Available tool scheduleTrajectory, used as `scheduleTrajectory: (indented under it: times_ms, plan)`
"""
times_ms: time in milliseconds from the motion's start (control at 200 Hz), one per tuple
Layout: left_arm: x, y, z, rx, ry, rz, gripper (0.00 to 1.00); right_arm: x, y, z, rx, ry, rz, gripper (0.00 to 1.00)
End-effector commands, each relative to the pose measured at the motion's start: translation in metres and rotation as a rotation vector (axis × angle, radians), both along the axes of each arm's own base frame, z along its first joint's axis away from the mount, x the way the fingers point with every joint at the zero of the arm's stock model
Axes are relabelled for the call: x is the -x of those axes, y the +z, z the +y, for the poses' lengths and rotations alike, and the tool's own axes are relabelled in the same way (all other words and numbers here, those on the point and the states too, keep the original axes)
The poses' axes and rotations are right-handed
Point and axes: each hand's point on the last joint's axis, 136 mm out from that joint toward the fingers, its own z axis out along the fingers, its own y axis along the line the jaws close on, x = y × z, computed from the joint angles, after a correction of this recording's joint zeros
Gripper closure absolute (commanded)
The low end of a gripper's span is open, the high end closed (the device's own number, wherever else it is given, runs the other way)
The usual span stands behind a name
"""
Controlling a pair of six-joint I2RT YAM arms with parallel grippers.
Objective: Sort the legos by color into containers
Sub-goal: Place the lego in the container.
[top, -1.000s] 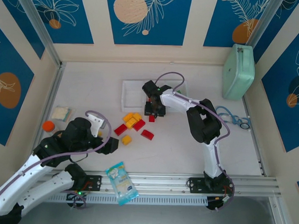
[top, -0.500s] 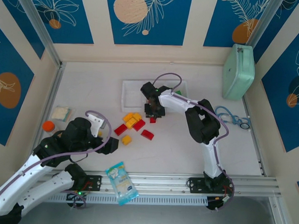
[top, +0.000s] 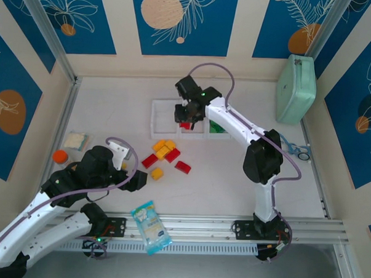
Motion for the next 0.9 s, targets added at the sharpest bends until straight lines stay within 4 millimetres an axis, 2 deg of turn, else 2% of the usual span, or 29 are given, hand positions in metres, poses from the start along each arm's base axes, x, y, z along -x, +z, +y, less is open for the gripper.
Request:
scheduleTrajectory:
  times_ms: [0, 245, 390, 470, 620, 660, 765, 890]
  plan:
    - [0.001, 0.003, 0.000, 0.012, -0.012, -0.023, 0.01, -0.021, -0.015, -0.014, 0.064, 0.015, 0.018, 0.75]
    - [0.001, 0.007, 0.001, 0.024, -0.009, -0.043, 0.01, -0.055, -0.037, -0.021, 0.060, -0.010, 0.064, 0.76]
    - [0.001, 0.008, 0.001, 0.025, -0.011, -0.044, 0.01, -0.057, -0.060, -0.027, 0.100, -0.020, 0.110, 0.76]
    - [0.002, 0.008, 0.001, 0.027, -0.012, -0.046, 0.01, -0.056, -0.065, -0.030, 0.121, -0.022, 0.116, 0.75]
    - [0.002, 0.008, 0.002, 0.025, -0.009, -0.046, 0.01, -0.055, -0.065, -0.033, 0.140, -0.026, 0.120, 0.62]
    - [0.002, 0.008, 0.002, 0.025, -0.008, -0.045, 0.01, -0.055, -0.064, -0.035, 0.141, -0.030, 0.123, 0.56]
    - [0.002, 0.007, 0.001, 0.023, -0.012, -0.040, 0.01, -0.054, -0.052, -0.034, 0.143, -0.033, 0.111, 0.36]
    - [0.001, 0.006, 0.002, 0.010, -0.005, -0.033, 0.01, -0.048, -0.038, -0.029, 0.125, -0.014, 0.094, 0.25]
